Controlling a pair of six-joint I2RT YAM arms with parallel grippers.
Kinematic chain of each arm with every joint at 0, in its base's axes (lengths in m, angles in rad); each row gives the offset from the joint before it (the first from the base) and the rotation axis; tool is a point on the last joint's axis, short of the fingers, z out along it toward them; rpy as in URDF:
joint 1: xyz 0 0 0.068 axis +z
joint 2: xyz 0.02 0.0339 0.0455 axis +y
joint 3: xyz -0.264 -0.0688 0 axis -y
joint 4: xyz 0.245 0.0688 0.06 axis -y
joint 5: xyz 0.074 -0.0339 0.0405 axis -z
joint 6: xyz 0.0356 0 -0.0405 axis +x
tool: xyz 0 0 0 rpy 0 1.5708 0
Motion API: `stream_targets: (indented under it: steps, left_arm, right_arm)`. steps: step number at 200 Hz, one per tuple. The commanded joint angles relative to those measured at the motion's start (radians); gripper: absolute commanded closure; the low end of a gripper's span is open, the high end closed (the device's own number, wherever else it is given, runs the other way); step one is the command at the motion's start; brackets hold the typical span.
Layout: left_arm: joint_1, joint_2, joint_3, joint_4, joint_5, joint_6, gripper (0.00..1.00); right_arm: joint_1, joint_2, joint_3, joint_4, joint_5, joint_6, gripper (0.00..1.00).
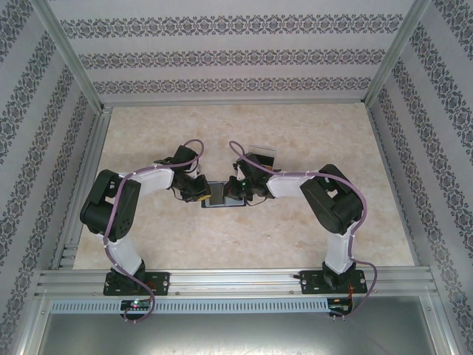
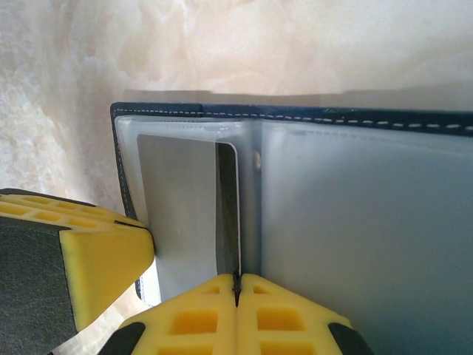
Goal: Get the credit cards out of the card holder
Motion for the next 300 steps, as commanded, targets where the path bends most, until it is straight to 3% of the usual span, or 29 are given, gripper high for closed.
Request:
stream_targets:
  steps: [1, 51, 71, 104, 149, 178, 198, 300]
  left_arm:
    - [0.002, 0.042, -0.004, -0.043, -0.034, 0.020, 0.86]
    - [0.002, 0.046, -0.003, -0.042, -0.029, 0.022, 0.86]
    - [0.002, 0.051, 0.000, -0.042, -0.025, 0.022, 0.86]
    - [0.003, 0.051, 0.000, -0.042, -0.021, 0.024, 0.86]
    - [0.003, 0.050, 0.000, -0.039, -0.015, 0.023, 0.86]
    - [0.003, 0.049, 0.000, -0.042, -0.016, 0.022, 0.86]
    - [0.002, 0.049, -0.001, -0.045, -0.024, 0.023, 0.86]
    - [0.002, 0.041, -0.001, -0.059, -0.025, 0.031, 0.86]
  right_arm:
    - [-0.025, -0.036, -0.033, 0.004, 0.001, -0.017, 1.00]
    - [-0.036, -0.038, -0.044, 0.017, -0.015, -0.018, 1.00]
    - [-0.028, -0.017, -0.022, 0.022, -0.034, -0.017, 0.86]
    - [-0.021, 0.016, -0.005, 0.045, -0.044, -0.001, 0.83]
    - [-0.022, 0.039, 0.002, 0.066, -0.058, 0.003, 0.83]
    - [-0.025, 0.026, -0.021, 0.082, -0.057, 0.003, 0.97]
    - [-0.034, 0.003, -0.057, 0.101, -0.051, 0.003, 1.00]
    - [-0.107, -0.181, -0.215, 0.117, -0.024, -0.033, 1.00]
